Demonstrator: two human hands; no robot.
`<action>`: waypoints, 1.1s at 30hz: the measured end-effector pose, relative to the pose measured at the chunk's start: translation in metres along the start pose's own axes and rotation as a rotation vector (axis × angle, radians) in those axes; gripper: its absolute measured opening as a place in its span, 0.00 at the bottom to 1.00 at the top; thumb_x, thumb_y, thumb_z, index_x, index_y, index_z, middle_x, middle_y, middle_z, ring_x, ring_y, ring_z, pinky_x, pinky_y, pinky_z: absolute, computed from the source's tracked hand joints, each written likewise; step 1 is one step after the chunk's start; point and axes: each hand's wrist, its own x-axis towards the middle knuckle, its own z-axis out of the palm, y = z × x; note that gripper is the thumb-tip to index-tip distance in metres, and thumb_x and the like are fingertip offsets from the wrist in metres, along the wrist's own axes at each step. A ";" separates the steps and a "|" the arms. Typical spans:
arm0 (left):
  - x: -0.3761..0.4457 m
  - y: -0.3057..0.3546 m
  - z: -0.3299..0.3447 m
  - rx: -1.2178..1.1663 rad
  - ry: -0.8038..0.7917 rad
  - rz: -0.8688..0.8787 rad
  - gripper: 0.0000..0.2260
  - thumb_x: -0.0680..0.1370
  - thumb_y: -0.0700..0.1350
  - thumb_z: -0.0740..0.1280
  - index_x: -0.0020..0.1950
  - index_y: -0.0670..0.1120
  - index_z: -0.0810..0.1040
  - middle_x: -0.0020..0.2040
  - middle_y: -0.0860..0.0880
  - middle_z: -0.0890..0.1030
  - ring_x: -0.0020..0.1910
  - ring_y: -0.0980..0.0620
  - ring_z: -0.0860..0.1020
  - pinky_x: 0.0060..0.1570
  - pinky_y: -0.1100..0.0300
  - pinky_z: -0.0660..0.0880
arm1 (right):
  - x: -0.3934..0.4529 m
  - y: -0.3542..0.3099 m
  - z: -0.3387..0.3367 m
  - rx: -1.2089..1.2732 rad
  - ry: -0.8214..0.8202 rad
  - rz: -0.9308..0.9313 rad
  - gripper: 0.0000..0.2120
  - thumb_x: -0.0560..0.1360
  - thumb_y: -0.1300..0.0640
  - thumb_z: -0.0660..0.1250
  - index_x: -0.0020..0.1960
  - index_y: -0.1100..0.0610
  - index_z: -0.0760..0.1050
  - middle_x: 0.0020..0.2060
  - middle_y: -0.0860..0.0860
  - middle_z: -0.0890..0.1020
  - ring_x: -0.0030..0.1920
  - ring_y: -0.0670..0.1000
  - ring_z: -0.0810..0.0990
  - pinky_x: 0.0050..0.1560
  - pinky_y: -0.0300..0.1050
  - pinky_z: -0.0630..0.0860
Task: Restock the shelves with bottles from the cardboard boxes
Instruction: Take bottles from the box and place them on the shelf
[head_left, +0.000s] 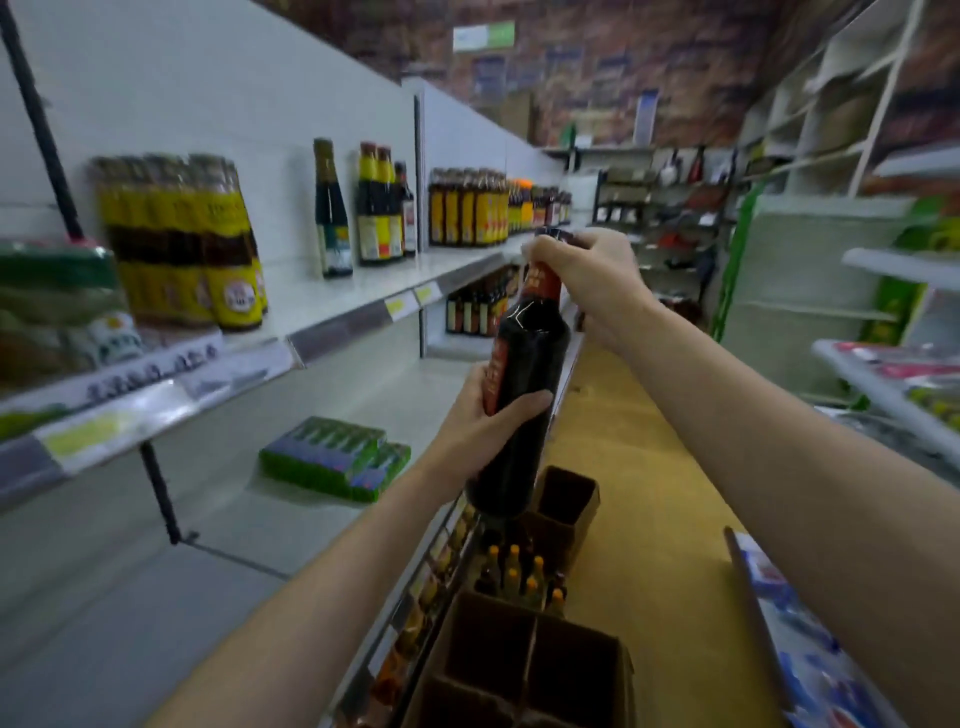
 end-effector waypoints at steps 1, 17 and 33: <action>-0.001 0.014 0.007 -0.018 0.005 0.020 0.24 0.67 0.55 0.74 0.58 0.53 0.69 0.52 0.46 0.80 0.49 0.45 0.81 0.48 0.48 0.79 | 0.000 -0.014 -0.007 0.029 0.016 -0.001 0.12 0.70 0.53 0.73 0.38 0.58 0.72 0.31 0.51 0.75 0.27 0.46 0.70 0.25 0.35 0.67; 0.083 0.092 0.208 -0.618 -0.560 -0.139 0.23 0.74 0.60 0.64 0.55 0.41 0.78 0.44 0.41 0.81 0.40 0.45 0.80 0.42 0.53 0.79 | 0.040 -0.016 -0.239 0.055 -0.244 0.212 0.17 0.74 0.41 0.66 0.49 0.55 0.75 0.40 0.51 0.79 0.41 0.50 0.78 0.48 0.44 0.73; 0.210 0.029 0.383 -0.976 -0.848 -0.279 0.32 0.71 0.62 0.68 0.62 0.38 0.72 0.49 0.37 0.79 0.44 0.42 0.81 0.47 0.52 0.79 | 0.146 0.083 -0.380 -0.006 0.109 0.262 0.14 0.75 0.49 0.67 0.52 0.60 0.73 0.38 0.52 0.79 0.33 0.49 0.78 0.33 0.41 0.73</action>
